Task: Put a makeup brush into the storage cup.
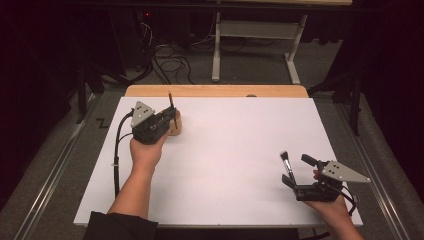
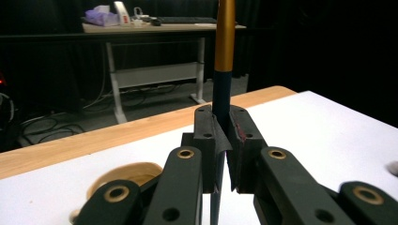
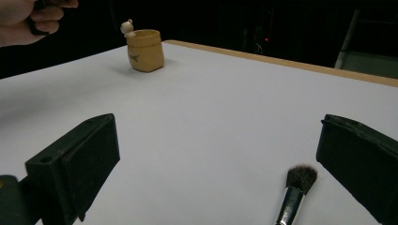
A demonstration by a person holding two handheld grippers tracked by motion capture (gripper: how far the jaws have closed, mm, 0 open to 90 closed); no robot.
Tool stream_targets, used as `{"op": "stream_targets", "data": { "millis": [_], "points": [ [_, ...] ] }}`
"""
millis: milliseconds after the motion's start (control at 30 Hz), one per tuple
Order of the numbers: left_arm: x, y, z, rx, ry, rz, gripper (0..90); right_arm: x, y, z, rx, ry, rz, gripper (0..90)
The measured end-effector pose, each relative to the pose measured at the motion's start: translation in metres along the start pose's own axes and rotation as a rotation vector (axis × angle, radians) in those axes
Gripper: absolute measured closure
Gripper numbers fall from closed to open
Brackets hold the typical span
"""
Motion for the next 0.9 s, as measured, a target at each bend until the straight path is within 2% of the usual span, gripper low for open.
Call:
{"op": "stream_targets", "data": {
  "millis": [33,200,400,767,900],
  "points": [
    [0.001,0.003,0.001,0.011,-0.004,-0.006,83.8,0.0,0.0,0.0,0.0,-0.003,-0.001,0.5],
    [0.001,0.018,0.007,0.045,0.025,-0.022,83.8,0.001,0.0,0.001,0.003,-0.003,-0.006,0.5],
    [-0.002,0.035,0.016,0.09,0.011,-0.039,83.8,0.003,0.0,0.002,-0.003,0.002,-0.01,0.5],
    [-0.013,0.05,0.026,0.141,0.012,-0.047,83.7,0.004,0.002,0.005,0.01,0.007,-0.014,0.6],
    [-0.017,0.054,0.031,0.163,0.009,-0.034,83.7,0.003,0.003,0.005,0.006,0.005,-0.006,0.6]
  ]
}}
Point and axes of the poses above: each handheld gripper's, and its own axes: y roughly forward along the jaws, x roughly out of its top, z roughly to its left, the point moved 1 cm from there along y, roughly forward along the jaws, and after that the axes turned 11 degrees about x, right-handed, at the moved point
